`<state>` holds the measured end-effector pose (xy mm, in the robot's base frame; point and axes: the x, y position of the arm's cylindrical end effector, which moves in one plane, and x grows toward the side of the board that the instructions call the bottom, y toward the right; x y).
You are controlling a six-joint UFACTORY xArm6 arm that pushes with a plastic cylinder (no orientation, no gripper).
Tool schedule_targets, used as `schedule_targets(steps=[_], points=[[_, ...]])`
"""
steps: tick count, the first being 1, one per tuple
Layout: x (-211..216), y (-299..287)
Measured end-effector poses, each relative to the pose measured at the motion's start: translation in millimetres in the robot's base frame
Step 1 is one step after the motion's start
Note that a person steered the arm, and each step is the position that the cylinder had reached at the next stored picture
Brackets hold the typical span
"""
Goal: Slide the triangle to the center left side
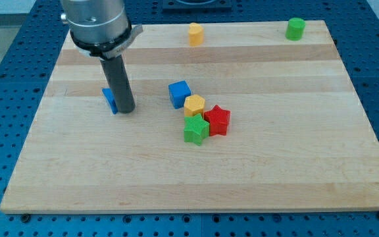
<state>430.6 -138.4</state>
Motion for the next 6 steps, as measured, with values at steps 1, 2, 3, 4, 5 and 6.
schedule_targets(steps=[1,2,3,4,5,6], points=[[-19.2,-11.4],[-29.4,-29.1],[-38.7,-42.2],[-44.7,-44.3],[-44.7,-53.2],[-44.7,-53.2]])
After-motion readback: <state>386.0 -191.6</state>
